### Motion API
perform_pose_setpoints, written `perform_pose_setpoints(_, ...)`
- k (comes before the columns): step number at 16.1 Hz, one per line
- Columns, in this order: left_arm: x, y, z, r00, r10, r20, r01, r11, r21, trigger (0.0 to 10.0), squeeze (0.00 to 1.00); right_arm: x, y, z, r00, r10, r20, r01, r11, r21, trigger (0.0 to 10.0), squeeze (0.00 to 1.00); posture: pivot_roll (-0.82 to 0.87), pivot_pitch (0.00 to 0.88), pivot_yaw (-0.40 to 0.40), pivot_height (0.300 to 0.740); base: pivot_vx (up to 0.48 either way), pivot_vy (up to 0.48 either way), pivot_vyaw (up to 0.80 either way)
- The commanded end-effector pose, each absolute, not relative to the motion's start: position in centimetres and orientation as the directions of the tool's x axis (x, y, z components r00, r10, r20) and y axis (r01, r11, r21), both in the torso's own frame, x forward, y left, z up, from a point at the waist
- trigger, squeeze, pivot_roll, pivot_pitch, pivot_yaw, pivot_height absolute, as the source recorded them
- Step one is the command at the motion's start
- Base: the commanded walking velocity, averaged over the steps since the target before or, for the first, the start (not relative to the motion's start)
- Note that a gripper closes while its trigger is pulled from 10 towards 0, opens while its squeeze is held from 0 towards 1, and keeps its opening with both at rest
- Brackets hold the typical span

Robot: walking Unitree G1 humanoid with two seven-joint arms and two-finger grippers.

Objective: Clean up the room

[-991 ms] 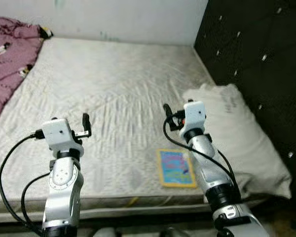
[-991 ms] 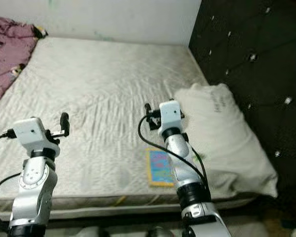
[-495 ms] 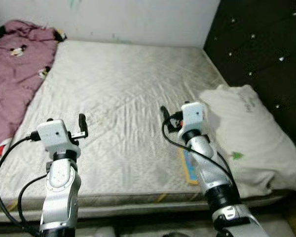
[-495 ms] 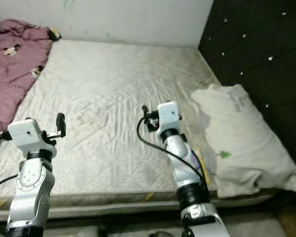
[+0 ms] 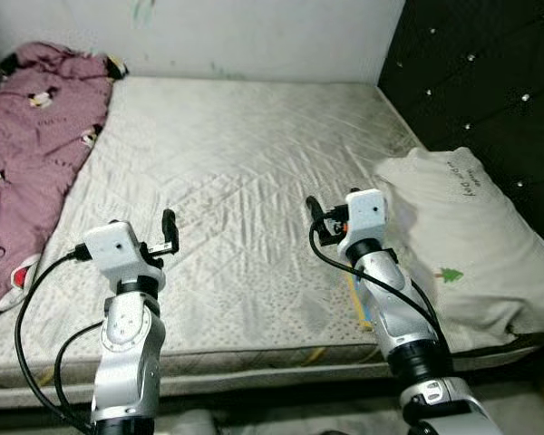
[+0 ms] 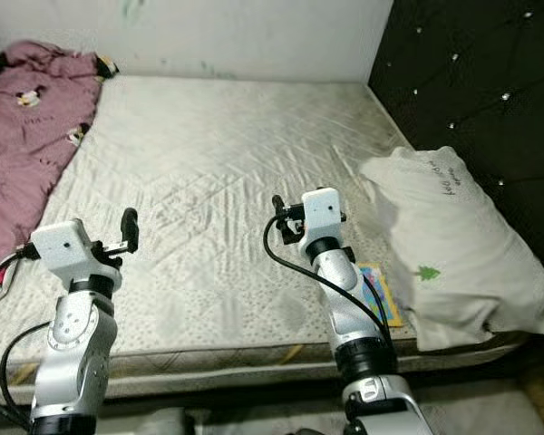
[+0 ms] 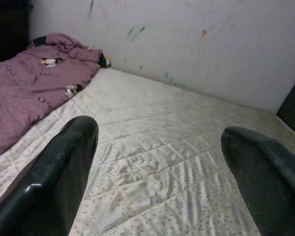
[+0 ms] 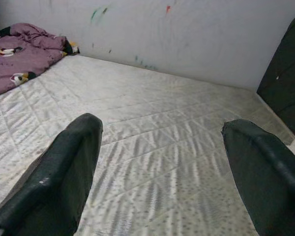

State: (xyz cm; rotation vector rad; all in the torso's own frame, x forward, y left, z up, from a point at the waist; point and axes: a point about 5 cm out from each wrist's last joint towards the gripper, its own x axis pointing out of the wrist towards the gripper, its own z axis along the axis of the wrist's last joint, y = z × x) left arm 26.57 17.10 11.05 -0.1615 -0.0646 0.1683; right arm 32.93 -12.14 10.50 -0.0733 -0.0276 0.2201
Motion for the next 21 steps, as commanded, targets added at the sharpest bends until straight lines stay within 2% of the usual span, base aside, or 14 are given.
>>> perform_pose_setpoints(1, 26.7, 17.26, 11.45, 0.983, 0.175, 0.061, -0.164, 0.974, -0.158, 10.0, 0.0, 33.12, -11.88, 11.09, 0.972, 0.231, 0.034, -0.228, 0.971, -0.067, 10.0, 0.0, 0.09, 0.0, -0.058, 0.74, 0.0, 0.48, 0.0)
perform_pose_setpoints(13, 27.14, 16.89, 11.52, 0.985, 0.165, 0.058, -0.154, 0.975, -0.163, 10.0, 0.0, 33.17, -11.26, 11.16, 0.959, 0.281, 0.032, -0.277, 0.957, -0.084, 10.0, 0.0, 0.09, 0.0, -0.059, 0.74, 0.0, 0.48, 0.0)
perform_pose_setpoints(16, 27.44, 16.63, 11.7, 0.985, 0.162, 0.063, -0.149, 0.974, -0.168, 10.0, 0.0, 33.3, -11.22, 11.11, 0.959, 0.282, 0.024, -0.279, 0.957, -0.079, 10.0, 0.0, 0.09, 0.0, -0.061, 0.74, 0.0, 0.48, 0.75)
perform_pose_setpoints(21, 27.57, 16.67, 11.73, 0.984, 0.17, 0.061, -0.157, 0.972, -0.174, 10.0, 0.0, 33.48, -11.25, 11.08, 0.96, 0.281, 0.017, -0.279, 0.958, -0.071, 10.0, 0.0, 0.09, 0.0, -0.059, 0.74, 0.0, 0.48, 0.0)
